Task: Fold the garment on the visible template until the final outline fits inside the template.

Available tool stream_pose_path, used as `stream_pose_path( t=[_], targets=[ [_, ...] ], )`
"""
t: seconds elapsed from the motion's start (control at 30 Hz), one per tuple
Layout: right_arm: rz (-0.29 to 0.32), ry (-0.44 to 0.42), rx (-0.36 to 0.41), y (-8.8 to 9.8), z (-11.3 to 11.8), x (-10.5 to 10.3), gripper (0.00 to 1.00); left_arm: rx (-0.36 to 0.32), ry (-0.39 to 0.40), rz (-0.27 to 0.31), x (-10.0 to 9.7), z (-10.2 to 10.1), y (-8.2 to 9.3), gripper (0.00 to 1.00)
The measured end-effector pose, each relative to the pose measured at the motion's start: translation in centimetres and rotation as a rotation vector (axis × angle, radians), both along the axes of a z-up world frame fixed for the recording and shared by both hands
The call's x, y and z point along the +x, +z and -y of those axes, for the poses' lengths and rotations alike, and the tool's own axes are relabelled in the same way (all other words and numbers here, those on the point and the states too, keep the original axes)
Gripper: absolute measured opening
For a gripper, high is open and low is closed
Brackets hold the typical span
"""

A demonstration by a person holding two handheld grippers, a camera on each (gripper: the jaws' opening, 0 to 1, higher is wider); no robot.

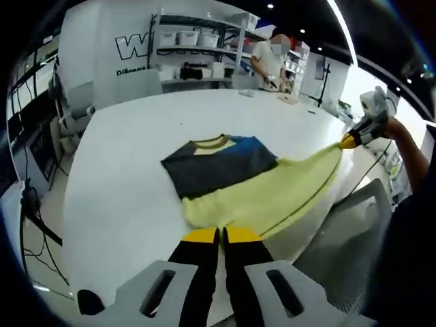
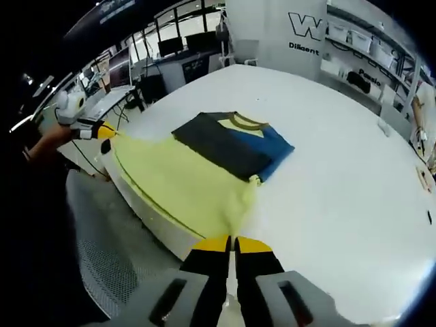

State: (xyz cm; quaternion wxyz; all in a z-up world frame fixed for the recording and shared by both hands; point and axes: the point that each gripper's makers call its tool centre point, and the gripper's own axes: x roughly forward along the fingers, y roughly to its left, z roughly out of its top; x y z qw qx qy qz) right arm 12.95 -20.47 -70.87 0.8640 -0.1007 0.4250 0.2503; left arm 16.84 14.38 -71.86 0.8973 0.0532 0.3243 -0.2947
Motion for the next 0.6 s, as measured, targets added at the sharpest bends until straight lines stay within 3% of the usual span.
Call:
stream_pose_path(
  t=[0.07,0.23,0.6],
  targets=[
    [0.015,-0.005,-0.003,0.3,0.0,1.0,0.0,0.034,-0.004,0.042,1.5,0.2,0.7,0.0],
    [0.041,-0.01,-0.047,0.3,0.1,3.5,0.0,0.049,-0.013,0.071,4.2,0.8,1.2,0.0],
    [0.111,-0.028,-0.053,1.8,0.3,9.5,0.0,0.075,-0.009,0.134,11.0,1.1,2.9,0.0]
  ],
)
